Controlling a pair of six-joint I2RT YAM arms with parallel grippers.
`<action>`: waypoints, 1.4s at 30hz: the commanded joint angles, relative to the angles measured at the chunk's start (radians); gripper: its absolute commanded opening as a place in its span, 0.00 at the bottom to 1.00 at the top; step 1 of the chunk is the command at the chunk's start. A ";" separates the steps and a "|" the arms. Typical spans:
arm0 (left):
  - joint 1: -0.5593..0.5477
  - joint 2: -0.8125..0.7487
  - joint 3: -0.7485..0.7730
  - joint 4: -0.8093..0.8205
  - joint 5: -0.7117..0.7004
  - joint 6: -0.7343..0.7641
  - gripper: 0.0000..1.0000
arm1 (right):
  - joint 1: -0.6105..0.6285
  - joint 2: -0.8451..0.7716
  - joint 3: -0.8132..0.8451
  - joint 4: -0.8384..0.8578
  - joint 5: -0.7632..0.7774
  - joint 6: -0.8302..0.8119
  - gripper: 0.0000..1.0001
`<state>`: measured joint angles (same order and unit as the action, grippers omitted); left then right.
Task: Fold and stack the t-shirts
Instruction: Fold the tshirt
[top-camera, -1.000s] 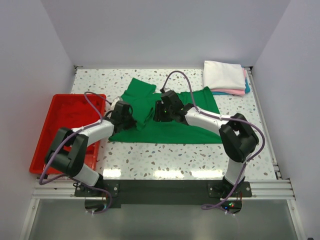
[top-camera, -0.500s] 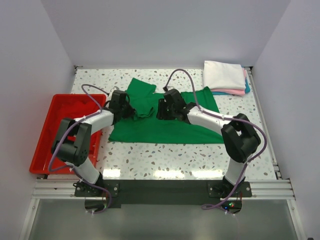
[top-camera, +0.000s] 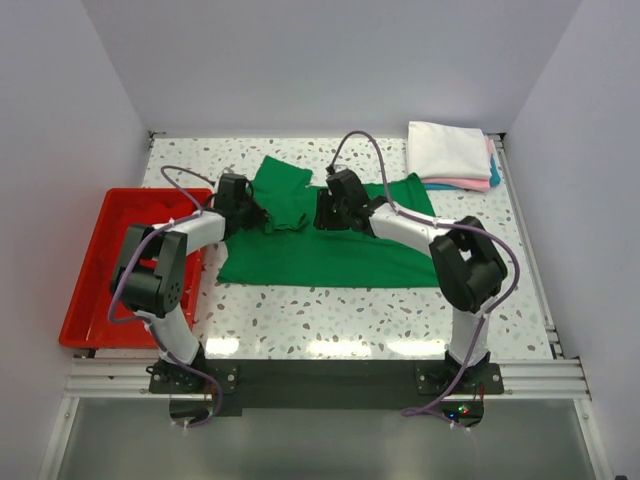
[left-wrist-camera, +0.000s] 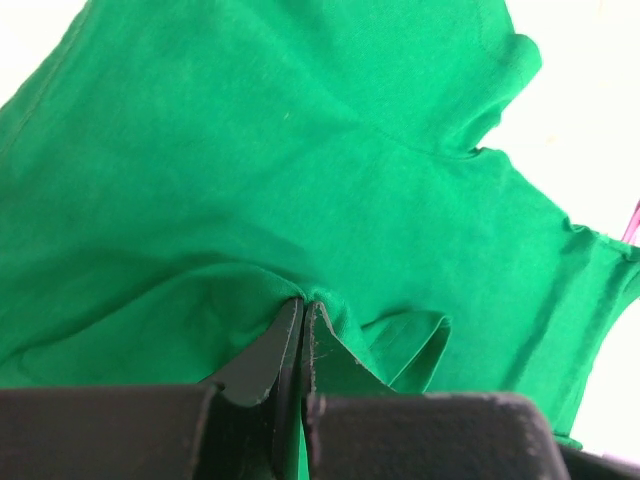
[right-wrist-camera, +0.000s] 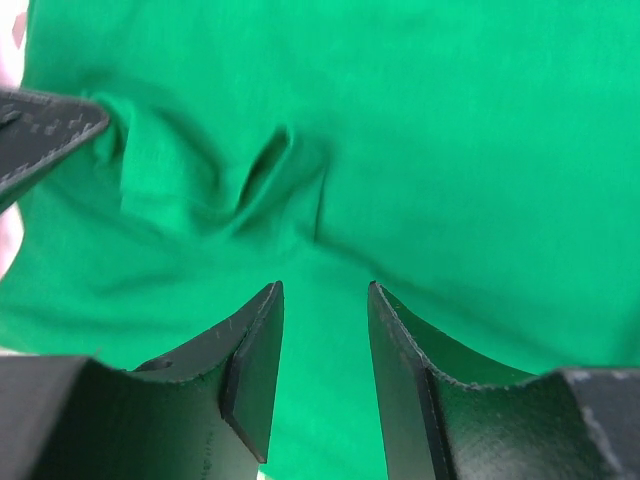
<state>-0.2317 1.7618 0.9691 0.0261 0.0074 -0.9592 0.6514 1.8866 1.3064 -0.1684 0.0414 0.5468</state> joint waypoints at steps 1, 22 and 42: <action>0.015 0.022 0.063 0.055 0.028 -0.007 0.00 | -0.013 0.081 0.102 0.061 0.002 -0.048 0.43; 0.034 0.061 0.105 0.040 0.051 0.002 0.00 | -0.016 0.313 0.363 0.026 -0.009 -0.073 0.42; 0.043 0.024 0.069 0.043 0.049 0.007 0.00 | -0.021 0.255 0.303 0.027 0.071 -0.007 0.02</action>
<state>-0.2073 1.8175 1.0306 0.0288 0.0494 -0.9585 0.6384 2.2272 1.6352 -0.1661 0.0544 0.5121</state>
